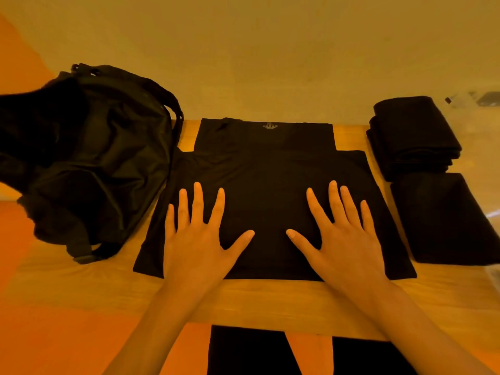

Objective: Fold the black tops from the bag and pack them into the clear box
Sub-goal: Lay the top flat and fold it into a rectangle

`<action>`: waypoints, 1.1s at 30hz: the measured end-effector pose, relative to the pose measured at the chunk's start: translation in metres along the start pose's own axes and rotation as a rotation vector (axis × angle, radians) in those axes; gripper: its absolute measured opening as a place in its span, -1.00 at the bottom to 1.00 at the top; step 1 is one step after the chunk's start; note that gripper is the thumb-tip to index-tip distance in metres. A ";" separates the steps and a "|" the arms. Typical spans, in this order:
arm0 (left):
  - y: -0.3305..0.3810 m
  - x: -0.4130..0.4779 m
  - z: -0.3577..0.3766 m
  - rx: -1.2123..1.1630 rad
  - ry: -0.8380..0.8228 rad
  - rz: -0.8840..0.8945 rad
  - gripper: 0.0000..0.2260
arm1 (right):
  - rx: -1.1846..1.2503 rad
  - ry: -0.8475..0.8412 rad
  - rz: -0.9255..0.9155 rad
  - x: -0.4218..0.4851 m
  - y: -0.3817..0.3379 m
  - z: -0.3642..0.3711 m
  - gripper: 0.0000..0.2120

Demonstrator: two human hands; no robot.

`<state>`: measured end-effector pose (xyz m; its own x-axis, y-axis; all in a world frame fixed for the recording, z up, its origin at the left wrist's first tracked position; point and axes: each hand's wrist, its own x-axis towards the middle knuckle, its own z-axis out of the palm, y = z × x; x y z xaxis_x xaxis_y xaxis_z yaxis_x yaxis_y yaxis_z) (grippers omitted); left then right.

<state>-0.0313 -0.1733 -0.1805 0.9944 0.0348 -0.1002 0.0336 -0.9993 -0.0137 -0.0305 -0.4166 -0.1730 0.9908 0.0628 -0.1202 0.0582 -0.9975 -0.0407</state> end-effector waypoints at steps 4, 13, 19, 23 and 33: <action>0.000 -0.027 0.005 -0.005 0.014 0.007 -0.10 | -0.002 0.022 0.001 -0.028 0.002 0.005 -0.17; 0.004 -0.078 0.013 -0.048 0.032 -0.021 -0.11 | 0.010 0.018 0.000 -0.073 0.003 0.011 -0.18; -0.012 -0.068 -0.018 -0.289 0.120 -0.018 -0.20 | 0.072 -0.093 -0.044 -0.073 0.009 -0.021 -0.22; -0.059 0.008 -0.044 -0.052 0.279 0.078 -0.56 | 0.019 0.055 -0.070 0.001 0.040 -0.070 -0.52; -0.086 0.083 -0.070 0.247 -0.041 0.201 -0.83 | -0.471 -0.075 -0.050 0.072 0.064 -0.078 -0.92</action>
<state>0.0555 -0.0856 -0.1180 0.9736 -0.1575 -0.1649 -0.1933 -0.9538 -0.2299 0.0544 -0.4787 -0.1073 0.9749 0.0960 -0.2010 0.1717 -0.8987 0.4037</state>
